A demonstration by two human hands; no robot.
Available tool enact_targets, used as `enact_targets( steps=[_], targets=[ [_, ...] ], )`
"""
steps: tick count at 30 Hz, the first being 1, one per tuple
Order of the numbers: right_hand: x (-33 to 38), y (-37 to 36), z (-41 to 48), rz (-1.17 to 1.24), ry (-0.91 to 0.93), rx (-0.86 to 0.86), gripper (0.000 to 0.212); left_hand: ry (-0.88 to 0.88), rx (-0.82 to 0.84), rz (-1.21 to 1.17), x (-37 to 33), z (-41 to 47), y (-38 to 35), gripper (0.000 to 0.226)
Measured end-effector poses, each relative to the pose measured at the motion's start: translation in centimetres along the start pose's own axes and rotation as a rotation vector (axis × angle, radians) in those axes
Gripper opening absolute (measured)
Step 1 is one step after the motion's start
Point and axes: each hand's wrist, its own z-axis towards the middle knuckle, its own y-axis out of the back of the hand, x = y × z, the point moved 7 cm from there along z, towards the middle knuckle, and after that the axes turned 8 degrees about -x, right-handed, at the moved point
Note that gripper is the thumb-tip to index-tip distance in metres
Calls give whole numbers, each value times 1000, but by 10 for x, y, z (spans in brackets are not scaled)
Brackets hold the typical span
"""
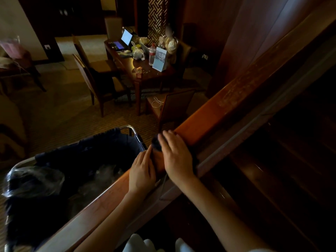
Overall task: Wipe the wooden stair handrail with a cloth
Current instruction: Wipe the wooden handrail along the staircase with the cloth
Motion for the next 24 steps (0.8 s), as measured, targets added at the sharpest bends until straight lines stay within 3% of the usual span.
enact_targets(
  steps=[3, 7, 9, 12, 17, 20, 24],
  targets=[
    [-18, 13, -11, 29, 36, -17, 44, 5, -7, -2, 1, -2, 1, 48],
    [-94, 49, 54, -96, -282, -196, 41, 20, -3, 17, 3, -3, 1, 48],
    [-104, 47, 80, -119, -349, -222, 43, 28, 8, 11, 1, -2, 1, 48],
    [-60, 17, 66, -87, -246, -167, 48, 37, 4, 15, 0, -2, 1, 49],
    [13, -17, -33, 45, 35, -112, 42, 29, -8, 28, 4, -2, -1, 45],
    [-18, 1, -39, 119, -176, -249, 45, 29, -8, 51, 3, -1, -2, 46],
    [-77, 44, 23, 177, -524, -545, 47, -12, 95, 134, -17, 10, -10, 53]
  ],
)
